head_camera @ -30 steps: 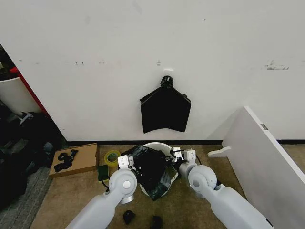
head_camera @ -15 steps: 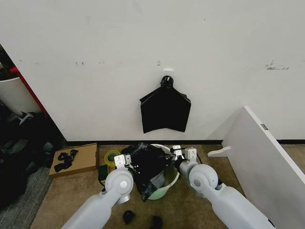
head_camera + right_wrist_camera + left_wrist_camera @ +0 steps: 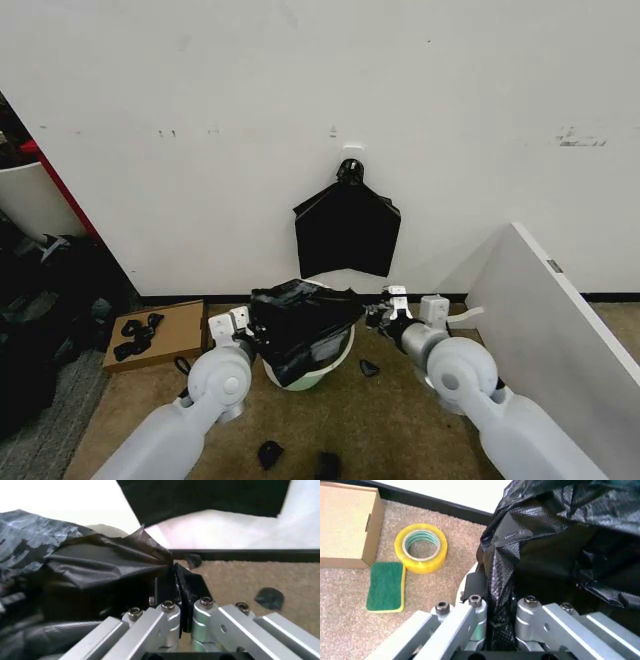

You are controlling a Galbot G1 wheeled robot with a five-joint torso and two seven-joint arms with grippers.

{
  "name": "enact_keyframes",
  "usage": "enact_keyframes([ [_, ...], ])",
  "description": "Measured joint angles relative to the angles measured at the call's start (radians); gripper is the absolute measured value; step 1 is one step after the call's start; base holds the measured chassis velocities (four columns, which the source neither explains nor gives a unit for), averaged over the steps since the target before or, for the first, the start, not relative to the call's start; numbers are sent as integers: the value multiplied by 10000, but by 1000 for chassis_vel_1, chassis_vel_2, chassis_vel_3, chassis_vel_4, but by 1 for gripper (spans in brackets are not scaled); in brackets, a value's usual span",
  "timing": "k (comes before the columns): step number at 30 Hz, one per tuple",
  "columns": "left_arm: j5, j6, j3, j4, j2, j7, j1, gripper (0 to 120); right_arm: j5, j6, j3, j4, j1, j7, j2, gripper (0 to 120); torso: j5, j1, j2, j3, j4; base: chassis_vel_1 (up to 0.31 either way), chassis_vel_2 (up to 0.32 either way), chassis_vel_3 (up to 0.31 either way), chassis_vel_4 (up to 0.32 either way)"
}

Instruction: Place the garbage bag over the trash bin.

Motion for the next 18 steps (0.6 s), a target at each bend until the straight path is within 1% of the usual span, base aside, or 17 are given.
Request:
enact_keyframes([
  [9, 1, -108, -299, -492, 201, 74, 365, 4, -293, 95, 290, -381, -234, -152, -33, 0, 1, 0, 0, 0, 1, 0, 0, 0, 0],
  [14, 58, -114, -355, -666, 254, 73, 527, 4, -453, 114, 365, -159, -444, -282, -145, 0, 1, 0, 0, 1, -1, 0, 0, 0, 0],
  [17, 121, -79, -356, -793, 270, 63, 603, 4, -1123, 254, 359, 240, -699, -763, -308, 0, 1, 0, 0, 1, 1, 0, 0, 0, 0],
  [18, 140, -68, -355, -827, 271, 54, 610, 4, -1421, 357, 350, 368, -807, -918, -373, 5, 1, 0, 0, 1, 1, 0, 0, 0, 0],
])
